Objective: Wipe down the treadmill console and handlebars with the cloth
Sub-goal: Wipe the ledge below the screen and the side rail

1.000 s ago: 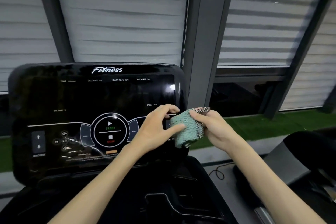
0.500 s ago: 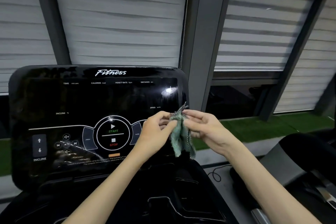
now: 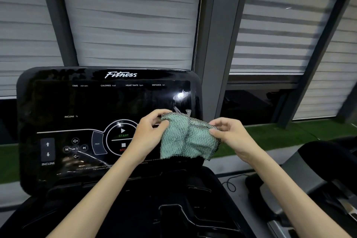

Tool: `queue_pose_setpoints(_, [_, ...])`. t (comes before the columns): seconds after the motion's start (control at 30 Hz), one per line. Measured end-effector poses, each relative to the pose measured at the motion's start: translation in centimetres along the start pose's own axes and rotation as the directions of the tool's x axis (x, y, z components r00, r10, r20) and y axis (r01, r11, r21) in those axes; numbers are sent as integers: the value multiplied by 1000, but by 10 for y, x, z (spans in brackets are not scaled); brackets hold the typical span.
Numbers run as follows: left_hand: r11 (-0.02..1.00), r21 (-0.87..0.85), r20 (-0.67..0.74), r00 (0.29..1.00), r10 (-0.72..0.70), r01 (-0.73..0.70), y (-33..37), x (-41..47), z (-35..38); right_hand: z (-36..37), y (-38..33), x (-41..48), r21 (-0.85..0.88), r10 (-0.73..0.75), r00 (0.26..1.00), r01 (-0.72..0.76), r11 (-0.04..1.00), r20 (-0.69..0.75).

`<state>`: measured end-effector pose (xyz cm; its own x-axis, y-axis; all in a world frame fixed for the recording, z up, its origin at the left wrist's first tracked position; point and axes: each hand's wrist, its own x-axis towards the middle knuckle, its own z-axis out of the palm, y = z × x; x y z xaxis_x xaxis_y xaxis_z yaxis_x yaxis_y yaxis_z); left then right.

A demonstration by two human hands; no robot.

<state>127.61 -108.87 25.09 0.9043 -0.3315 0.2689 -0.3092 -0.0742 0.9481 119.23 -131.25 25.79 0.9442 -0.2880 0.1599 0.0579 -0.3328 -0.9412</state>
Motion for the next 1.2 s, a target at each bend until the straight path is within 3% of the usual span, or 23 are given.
queue_pose_setpoints(0.17, [1000, 11, 98, 995, -13, 12, 3, -5, -6, -3, -4, 1, 24, -11, 998, 9, 1000, 67])
queue_pose_setpoints(0.37, [980, 102, 107, 978, -182, 171, 1, -8, 3, 0, -25, -5, 184, -63, 975, 23, 983, 212])
queue_pose_setpoints(0.5, [948, 296, 32, 990, -136, 120, -6, -15, 15, 6, -43, -8, 177, -149, 954, 105, 979, 259])
queue_pose_setpoints(0.57, [955, 263, 35, 987, -154, 140, -7, -14, 15, 7, -45, -7, 185, -159, 960, 117, 976, 232])
queue_pose_setpoints(0.67, [970, 40, 130, 961, -244, 241, -7, -15, 9, 5, -42, -2, 218, -146, 978, 111, 970, 151])
queue_pose_setpoints(0.8, [968, -34, 152, 958, -242, 250, -10, -19, -3, -3, -38, 6, 219, -124, 988, 101, 970, 95])
queue_pose_setpoints(1.07, [962, 85, 74, 961, -265, 258, -8, -11, -20, -9, -29, 10, 23, -21, 999, 20, 1000, 43])
queue_pose_setpoints(1.2, [962, 188, 66, 975, -212, 196, 1, -9, -28, -9, -27, 9, -7, -1, 1000, 1, 1000, 7])
